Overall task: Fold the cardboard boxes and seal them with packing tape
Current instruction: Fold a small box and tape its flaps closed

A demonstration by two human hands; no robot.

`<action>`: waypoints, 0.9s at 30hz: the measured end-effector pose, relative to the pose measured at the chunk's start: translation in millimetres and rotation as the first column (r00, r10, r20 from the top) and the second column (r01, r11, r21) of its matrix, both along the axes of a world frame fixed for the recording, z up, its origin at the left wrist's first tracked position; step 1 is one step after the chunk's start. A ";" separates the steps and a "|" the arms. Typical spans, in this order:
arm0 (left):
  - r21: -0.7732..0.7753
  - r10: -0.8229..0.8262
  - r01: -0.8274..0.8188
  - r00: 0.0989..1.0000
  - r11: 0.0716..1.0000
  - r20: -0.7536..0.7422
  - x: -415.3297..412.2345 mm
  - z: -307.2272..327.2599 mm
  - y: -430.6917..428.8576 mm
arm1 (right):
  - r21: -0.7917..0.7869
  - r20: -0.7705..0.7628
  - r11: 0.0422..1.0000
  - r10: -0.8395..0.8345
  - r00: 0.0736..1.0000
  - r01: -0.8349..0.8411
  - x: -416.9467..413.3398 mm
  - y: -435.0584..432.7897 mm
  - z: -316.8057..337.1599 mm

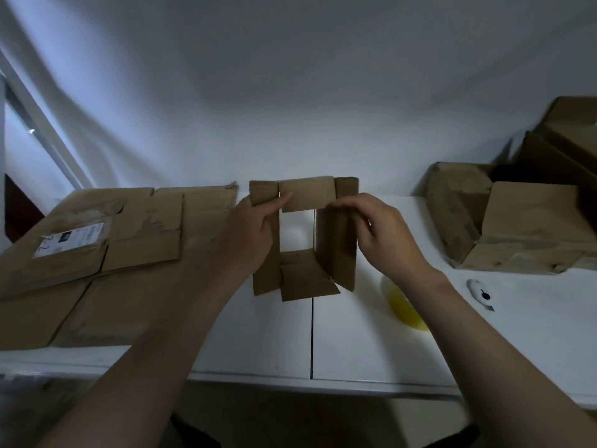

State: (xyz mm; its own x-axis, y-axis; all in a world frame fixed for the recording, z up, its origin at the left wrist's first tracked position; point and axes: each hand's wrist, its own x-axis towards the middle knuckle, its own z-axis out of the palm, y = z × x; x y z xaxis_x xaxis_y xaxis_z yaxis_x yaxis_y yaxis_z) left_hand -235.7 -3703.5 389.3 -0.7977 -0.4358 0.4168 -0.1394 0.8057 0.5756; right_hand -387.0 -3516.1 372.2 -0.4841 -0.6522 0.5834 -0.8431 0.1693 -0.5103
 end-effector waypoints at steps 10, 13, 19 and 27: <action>0.080 0.042 -0.045 0.998 0.996 0.041 0.4 5.7 -14.5 | 0.491 0.154 0.853 0.115 0.981 -0.177 7.9 4.0 -5.9; 0.094 0.040 -0.045 0.998 0.995 0.047 0.4 6.7 -13.3 | 0.425 0.066 0.900 0.082 0.995 -0.102 9.9 2.4 -8.2; 0.206 0.010 -0.005 1.000 0.979 -0.020 6.3 2.0 2.7 | 0.289 -0.065 0.955 -0.057 0.996 0.073 25.8 -12.2 -26.3; 0.232 0.022 -0.005 0.997 0.973 -0.068 10.3 -0.7 6.1 | 0.170 0.268 0.985 -0.019 0.963 -0.028 50.3 -29.2 -30.3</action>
